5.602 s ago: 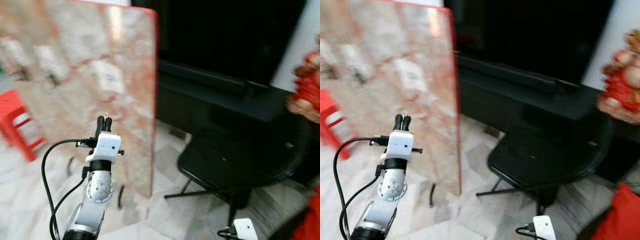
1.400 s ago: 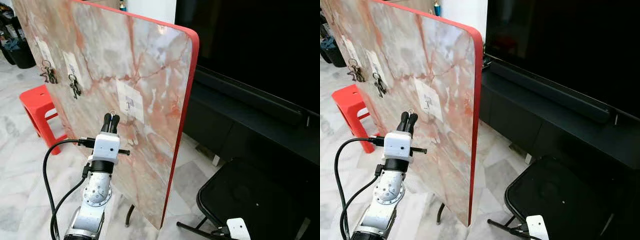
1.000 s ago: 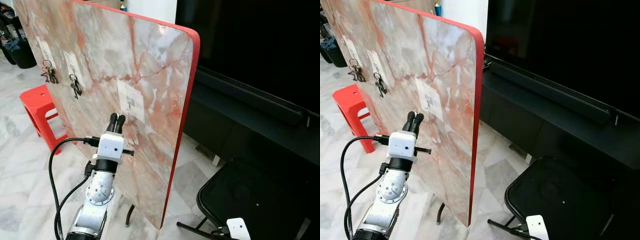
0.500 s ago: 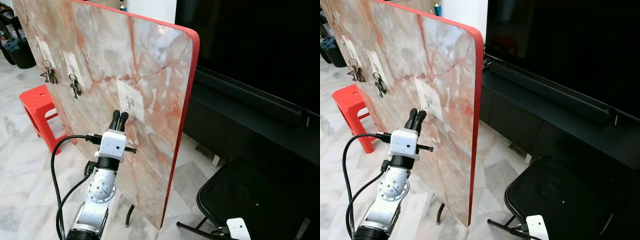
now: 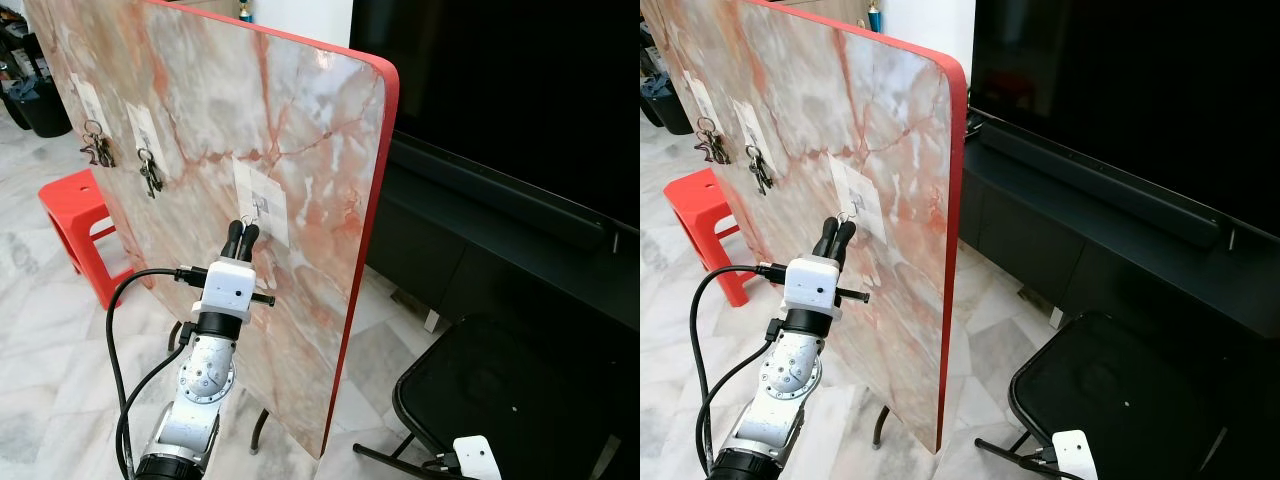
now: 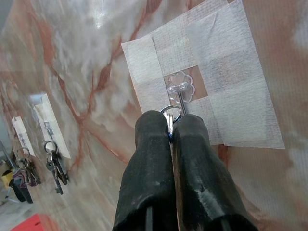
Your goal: Hang keys on a hook
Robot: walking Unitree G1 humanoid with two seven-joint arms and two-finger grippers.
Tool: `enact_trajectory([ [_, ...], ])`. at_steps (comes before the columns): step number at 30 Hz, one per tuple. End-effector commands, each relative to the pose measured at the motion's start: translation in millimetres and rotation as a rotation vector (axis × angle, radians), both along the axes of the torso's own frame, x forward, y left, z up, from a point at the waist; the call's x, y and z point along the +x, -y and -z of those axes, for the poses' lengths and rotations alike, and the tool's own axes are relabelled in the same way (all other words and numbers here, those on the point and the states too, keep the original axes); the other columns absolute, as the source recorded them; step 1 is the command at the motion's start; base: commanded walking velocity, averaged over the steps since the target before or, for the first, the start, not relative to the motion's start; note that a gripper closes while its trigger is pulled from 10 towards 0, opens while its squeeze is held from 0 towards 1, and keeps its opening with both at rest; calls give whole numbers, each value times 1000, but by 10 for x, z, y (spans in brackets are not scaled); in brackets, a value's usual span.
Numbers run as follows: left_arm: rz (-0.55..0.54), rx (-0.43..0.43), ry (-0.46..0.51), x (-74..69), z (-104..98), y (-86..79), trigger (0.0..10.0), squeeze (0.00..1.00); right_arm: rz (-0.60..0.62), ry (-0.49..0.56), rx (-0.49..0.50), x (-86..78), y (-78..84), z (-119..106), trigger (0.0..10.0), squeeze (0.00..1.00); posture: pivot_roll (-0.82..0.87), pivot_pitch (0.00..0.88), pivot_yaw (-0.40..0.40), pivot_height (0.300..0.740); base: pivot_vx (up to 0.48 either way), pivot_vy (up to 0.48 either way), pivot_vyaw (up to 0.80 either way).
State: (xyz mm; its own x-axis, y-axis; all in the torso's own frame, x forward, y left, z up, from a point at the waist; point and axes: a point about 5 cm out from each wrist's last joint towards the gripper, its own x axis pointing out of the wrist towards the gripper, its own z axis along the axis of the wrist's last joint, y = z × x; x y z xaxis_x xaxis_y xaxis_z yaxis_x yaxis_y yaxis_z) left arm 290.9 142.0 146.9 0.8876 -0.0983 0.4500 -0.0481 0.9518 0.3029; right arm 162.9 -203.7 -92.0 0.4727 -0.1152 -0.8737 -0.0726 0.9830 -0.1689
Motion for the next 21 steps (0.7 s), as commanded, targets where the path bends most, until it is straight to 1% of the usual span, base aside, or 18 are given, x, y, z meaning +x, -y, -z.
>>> enact_trajectory([
  [1, -2, -9, 4, 28, -21, 2, 10000, 0, 5, 12, -10, 29, 31, -18, 10000, 0, -13, 0, -61, 740, 0, 0, 0],
  [21, 8, -4, -31, 74, 10, 29, 10000, 0, 3, 10, -12, 28, 33, -18, 10000, 0, -10, 0, -63, 740, 0, 0, 0],
])
